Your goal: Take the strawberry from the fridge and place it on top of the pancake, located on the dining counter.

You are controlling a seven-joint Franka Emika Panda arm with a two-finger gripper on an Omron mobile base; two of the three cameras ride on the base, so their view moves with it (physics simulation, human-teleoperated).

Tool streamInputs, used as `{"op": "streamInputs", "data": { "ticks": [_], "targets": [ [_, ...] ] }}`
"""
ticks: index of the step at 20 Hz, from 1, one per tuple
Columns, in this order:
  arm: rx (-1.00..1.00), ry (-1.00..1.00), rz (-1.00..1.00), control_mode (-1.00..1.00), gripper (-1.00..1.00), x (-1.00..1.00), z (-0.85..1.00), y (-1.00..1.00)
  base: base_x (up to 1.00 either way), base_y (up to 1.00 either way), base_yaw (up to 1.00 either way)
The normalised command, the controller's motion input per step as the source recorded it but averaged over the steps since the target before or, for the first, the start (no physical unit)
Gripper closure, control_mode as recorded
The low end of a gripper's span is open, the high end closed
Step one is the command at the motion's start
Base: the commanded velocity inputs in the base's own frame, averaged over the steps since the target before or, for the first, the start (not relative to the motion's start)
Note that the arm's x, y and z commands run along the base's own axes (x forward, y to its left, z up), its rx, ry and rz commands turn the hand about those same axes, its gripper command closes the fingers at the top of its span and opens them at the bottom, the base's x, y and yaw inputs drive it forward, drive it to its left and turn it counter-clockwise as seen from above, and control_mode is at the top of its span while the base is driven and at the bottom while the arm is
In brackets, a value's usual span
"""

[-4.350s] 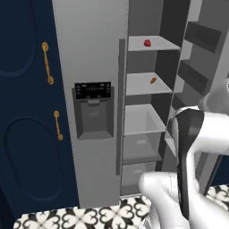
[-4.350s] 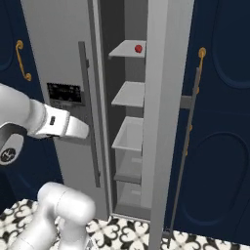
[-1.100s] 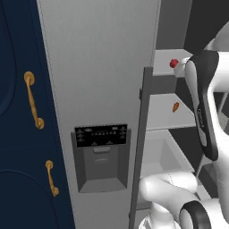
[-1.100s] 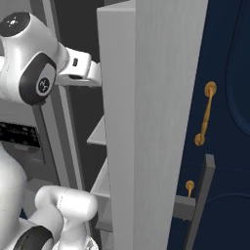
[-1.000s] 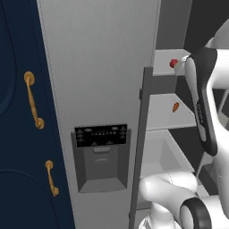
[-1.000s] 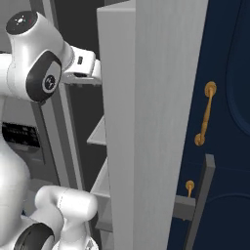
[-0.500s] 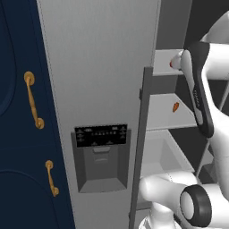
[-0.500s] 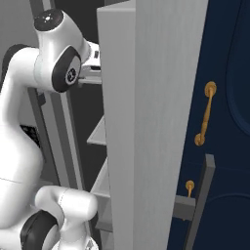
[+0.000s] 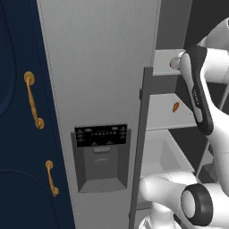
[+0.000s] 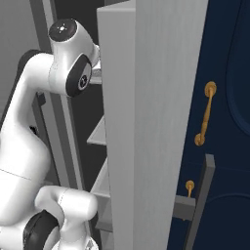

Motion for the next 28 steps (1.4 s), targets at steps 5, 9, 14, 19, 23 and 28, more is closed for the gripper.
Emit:
{"op": "streamInputs", "data": {
  "ticks": [5, 9, 14, 19, 23, 28],
  "targets": [
    [0.0, -0.07, 0.0, -1.0, -1.0, 0.37, -0.07, -0.03, 0.0, 0.0, 0.0],
    [0.0, 0.13, 0.01, -1.0, -1.0, 0.56, 0.0, -0.06, 0.0, 0.0, 0.0],
    [0.0, 0.11, 0.04, -1.0, -1.0, 0.42, 0.0, -0.26, 0.0, 0.0, 0.0],
    [0.0, 0.01, 0.05, -1.0, -1.0, 0.28, 0.0, -0.1, 0.0, 0.0, 0.0],
    [0.0, 0.0, 0.06, -1.0, -1.0, 0.2, -0.01, 0.0, 0.0, 0.0, 0.0],
    [0.0, 0.0, 0.04, -1.0, -1.0, 0.23, -0.12, 0.0, 0.0, 0.0, 0.0]
  ]
}}
